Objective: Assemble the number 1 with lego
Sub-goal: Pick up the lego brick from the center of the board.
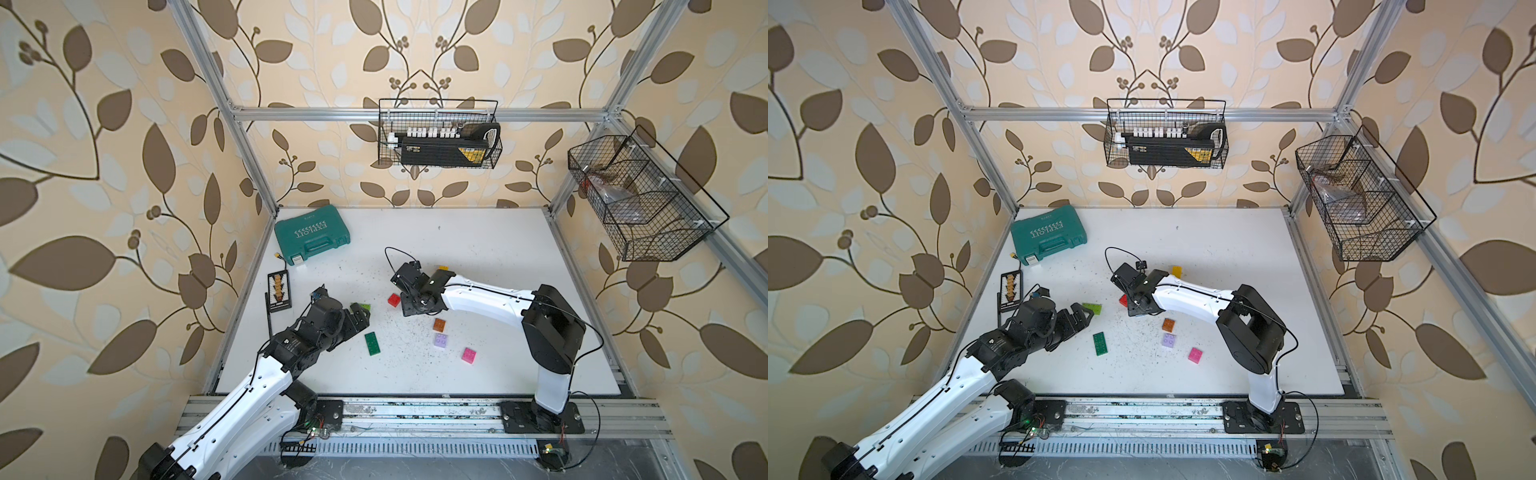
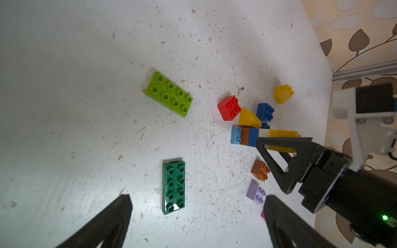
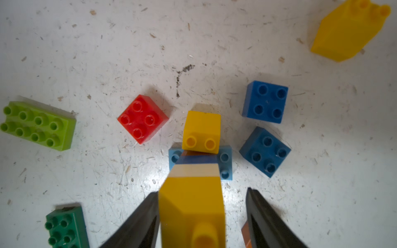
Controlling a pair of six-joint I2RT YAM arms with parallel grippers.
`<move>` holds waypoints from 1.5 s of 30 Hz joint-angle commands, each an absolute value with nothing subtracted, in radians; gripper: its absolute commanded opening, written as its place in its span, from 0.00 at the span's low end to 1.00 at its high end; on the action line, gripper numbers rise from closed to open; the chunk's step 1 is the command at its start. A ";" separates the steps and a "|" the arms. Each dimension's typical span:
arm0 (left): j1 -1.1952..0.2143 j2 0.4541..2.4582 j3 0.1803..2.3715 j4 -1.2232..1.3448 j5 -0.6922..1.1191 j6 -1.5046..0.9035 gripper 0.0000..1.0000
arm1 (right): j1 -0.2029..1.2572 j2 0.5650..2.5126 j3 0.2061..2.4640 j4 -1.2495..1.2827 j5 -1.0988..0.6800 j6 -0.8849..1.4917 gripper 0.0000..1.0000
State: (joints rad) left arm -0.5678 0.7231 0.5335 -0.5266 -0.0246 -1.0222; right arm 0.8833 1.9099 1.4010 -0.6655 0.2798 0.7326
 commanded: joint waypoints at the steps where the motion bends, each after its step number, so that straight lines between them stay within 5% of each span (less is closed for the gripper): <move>1: -0.554 0.729 0.574 -0.506 -0.037 -1.005 0.99 | 0.885 1.952 1.439 -0.667 0.270 0.736 0.61; 8: -0.554 0.724 0.574 -0.512 -0.040 -1.007 0.99 | 0.884 1.980 1.476 -0.737 0.312 0.764 0.41; 15: -0.553 0.695 0.563 -0.516 -0.043 -1.014 0.99 | 0.883 1.963 1.570 -0.883 0.284 0.804 0.03; 23: -0.554 0.642 0.551 -0.543 -0.048 -1.025 0.99 | 0.755 1.862 1.691 -1.168 0.080 0.750 0.04; 34: -0.552 0.613 0.531 -0.528 -0.039 -1.030 0.99 | 0.386 1.676 1.584 -1.377 -0.079 0.474 0.07; 45: -0.553 0.581 0.514 -0.511 -0.025 -1.025 0.99 | 0.334 1.787 1.619 -1.490 -0.089 0.406 0.05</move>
State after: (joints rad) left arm -0.5617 0.6029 0.5320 -0.5301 -0.0246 -1.0279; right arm 0.3378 1.7458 1.5986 -1.4197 -0.0639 0.4358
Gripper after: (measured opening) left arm 0.988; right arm 0.313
